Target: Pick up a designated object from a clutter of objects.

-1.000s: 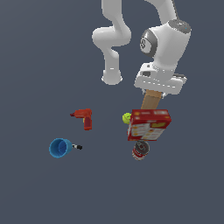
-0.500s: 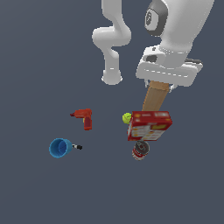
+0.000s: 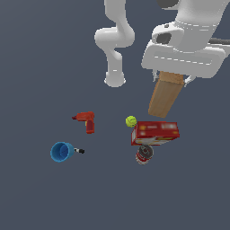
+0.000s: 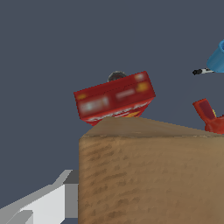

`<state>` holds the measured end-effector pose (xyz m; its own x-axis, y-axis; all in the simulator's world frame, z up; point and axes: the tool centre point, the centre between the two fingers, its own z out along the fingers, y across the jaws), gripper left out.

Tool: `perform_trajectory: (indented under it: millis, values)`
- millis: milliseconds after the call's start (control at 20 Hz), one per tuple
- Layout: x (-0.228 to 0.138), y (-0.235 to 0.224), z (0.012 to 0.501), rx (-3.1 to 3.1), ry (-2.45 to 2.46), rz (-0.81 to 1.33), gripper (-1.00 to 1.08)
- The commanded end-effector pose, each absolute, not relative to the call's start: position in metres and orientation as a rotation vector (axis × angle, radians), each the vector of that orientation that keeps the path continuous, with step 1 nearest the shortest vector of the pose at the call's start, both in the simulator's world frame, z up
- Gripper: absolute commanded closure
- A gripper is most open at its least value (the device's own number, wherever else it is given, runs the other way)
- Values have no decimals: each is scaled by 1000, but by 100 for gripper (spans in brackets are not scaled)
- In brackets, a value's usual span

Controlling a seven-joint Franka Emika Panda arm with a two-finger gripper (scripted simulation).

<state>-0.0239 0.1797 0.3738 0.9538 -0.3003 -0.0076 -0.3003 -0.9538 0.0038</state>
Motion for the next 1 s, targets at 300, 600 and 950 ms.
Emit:
perform_trajectory:
  millis: [300,600,950]
  values:
    - [5,174,422,3105,-478,0,108]
    - [15,172,437,3105,-478,0,108]
    - [19,172,443,3105,-478,0,108]
